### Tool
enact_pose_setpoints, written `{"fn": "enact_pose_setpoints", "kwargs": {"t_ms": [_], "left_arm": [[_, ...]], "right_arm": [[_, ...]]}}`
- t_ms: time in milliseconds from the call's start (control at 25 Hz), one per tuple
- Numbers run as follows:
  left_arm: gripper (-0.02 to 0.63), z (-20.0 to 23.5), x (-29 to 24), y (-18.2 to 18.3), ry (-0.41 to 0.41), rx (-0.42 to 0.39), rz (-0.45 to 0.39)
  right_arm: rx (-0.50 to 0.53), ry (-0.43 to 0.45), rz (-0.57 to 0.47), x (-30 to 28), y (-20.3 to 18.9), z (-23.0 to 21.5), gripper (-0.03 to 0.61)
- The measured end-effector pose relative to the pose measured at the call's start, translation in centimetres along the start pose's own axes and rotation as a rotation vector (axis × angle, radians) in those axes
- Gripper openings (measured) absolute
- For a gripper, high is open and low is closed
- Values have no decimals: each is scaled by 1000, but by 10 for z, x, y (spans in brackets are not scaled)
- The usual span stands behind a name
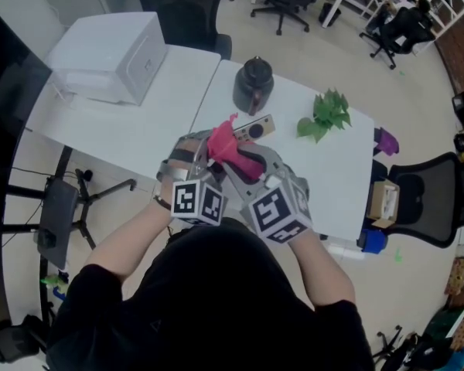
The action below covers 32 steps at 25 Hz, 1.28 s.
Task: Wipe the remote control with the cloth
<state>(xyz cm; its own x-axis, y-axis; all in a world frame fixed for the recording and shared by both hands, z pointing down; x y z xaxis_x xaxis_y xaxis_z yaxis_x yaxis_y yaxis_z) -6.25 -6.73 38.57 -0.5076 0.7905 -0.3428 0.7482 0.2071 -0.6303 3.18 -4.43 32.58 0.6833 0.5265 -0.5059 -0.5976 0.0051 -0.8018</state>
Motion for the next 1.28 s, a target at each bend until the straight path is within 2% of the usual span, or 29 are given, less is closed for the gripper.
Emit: {"fn": "enact_pose_setpoints", "kwargs": {"t_ms": [240, 600, 1000, 1280], "left_arm": [[210, -2, 13, 3, 46, -131, -31], [210, -1, 27, 7, 74, -141, -110], [210, -2, 32, 10, 80, -139, -138], [210, -2, 34, 10, 86, -136, -148]], "right_arm": [[121, 31, 100, -8, 18, 5, 104], [164, -62, 121, 2, 13, 2, 103], [30, -250, 130, 40, -12, -39, 103], [-21, -316, 113, 58, -21, -64, 103]]}}
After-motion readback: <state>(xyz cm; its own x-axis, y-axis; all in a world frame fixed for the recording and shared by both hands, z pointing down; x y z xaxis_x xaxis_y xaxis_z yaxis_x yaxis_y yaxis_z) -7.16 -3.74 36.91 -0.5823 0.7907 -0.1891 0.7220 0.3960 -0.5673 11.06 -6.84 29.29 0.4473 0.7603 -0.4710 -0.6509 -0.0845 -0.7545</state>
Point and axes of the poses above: the fingertips, and each gripper's own axes: x backward along the fingers, z to its left, y out of its top, the point moved 10 cm from there along x, backward along the fingers, and after that the axes turned 1 degree about x, right-handed, at the moved point
